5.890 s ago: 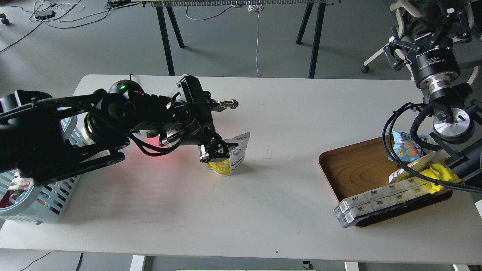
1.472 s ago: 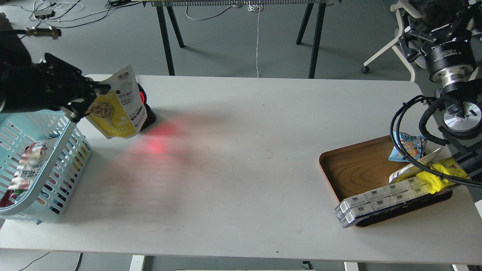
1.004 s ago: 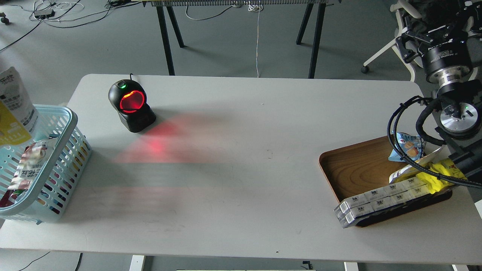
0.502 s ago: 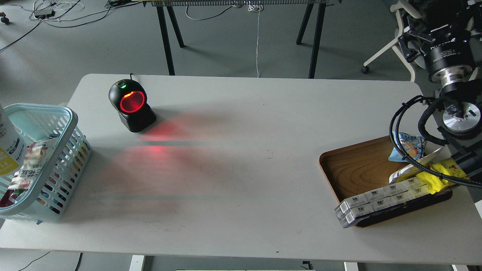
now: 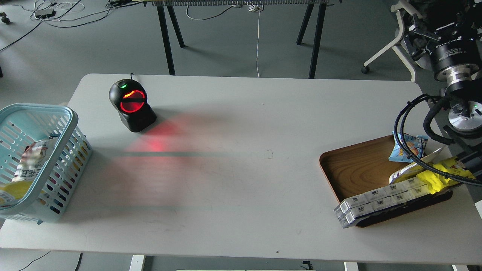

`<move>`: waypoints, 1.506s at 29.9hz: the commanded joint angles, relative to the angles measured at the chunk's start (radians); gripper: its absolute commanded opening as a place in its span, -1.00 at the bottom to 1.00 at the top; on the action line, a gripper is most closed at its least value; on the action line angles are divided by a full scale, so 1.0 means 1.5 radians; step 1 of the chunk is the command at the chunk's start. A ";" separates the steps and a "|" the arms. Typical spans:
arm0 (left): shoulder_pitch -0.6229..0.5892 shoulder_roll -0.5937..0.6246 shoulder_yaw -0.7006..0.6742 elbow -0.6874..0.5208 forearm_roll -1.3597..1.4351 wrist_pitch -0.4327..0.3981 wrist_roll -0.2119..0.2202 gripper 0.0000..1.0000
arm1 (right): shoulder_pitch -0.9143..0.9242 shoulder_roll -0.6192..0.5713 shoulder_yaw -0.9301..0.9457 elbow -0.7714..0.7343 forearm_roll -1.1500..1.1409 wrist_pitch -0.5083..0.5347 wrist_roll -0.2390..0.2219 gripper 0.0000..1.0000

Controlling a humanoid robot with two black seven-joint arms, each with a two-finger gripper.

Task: Scan snack and place in basket

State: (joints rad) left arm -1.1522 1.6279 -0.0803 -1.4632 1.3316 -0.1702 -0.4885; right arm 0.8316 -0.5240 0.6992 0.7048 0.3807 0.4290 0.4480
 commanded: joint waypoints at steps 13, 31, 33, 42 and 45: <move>-0.050 -0.398 -0.126 0.331 -0.600 -0.183 0.000 1.00 | 0.063 -0.059 0.031 -0.020 -0.002 -0.003 -0.048 0.98; -0.045 -0.789 -0.303 0.720 -0.939 -0.212 0.077 1.00 | 0.087 0.005 0.053 -0.068 -0.002 0.008 -0.121 0.98; -0.043 -0.816 -0.328 0.721 -0.972 -0.212 0.113 1.00 | 0.086 0.007 0.054 -0.068 -0.002 0.008 -0.122 0.98; -0.001 -0.878 -0.347 0.753 -1.170 -0.212 0.141 1.00 | 0.082 0.029 0.058 -0.067 0.000 0.017 -0.121 0.98; 0.021 -0.887 -0.348 0.753 -1.214 -0.212 0.143 1.00 | 0.076 0.044 0.077 -0.068 0.001 0.019 -0.122 0.98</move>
State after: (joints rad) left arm -1.1521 0.3127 -0.6018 -0.3347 -0.4231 -0.4885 -0.2775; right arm 0.9534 -0.4767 0.7923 0.6043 0.3808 0.4527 0.2662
